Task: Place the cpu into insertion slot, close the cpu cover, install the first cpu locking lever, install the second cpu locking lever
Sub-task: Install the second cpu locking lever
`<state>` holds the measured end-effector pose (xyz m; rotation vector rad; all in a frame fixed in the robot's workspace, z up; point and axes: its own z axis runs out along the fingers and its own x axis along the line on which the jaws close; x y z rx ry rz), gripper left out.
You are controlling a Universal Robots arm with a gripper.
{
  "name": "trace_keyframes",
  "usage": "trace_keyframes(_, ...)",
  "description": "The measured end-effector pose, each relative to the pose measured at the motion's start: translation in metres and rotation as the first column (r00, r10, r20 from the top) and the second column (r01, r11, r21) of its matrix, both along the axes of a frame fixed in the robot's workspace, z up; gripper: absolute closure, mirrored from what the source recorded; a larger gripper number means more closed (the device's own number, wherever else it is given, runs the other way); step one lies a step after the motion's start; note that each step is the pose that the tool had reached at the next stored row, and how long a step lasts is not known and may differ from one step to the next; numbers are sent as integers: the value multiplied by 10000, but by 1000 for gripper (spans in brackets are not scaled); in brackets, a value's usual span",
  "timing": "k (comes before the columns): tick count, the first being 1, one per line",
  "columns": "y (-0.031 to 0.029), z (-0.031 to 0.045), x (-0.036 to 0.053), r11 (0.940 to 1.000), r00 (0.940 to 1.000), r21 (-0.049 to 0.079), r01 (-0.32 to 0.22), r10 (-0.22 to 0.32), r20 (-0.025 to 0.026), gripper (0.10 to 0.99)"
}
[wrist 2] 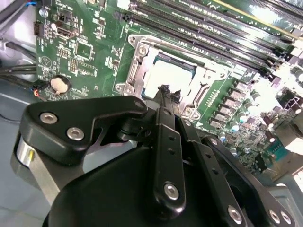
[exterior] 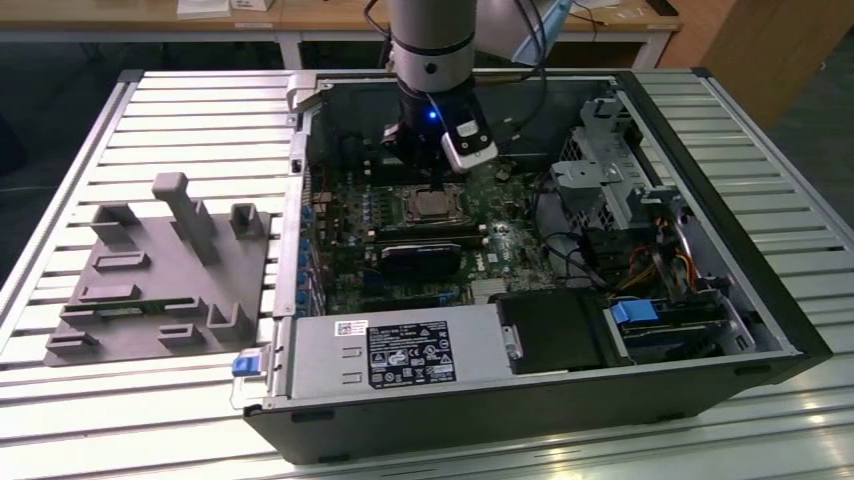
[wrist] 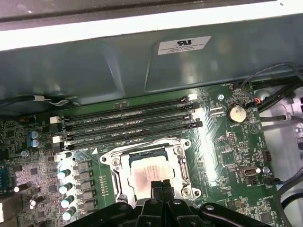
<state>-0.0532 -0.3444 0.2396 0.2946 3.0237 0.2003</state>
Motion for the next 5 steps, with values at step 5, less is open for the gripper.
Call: trace_keyframes(5, 0, 6, 0, 10000, 10000, -3, 0, 0, -1, 984)
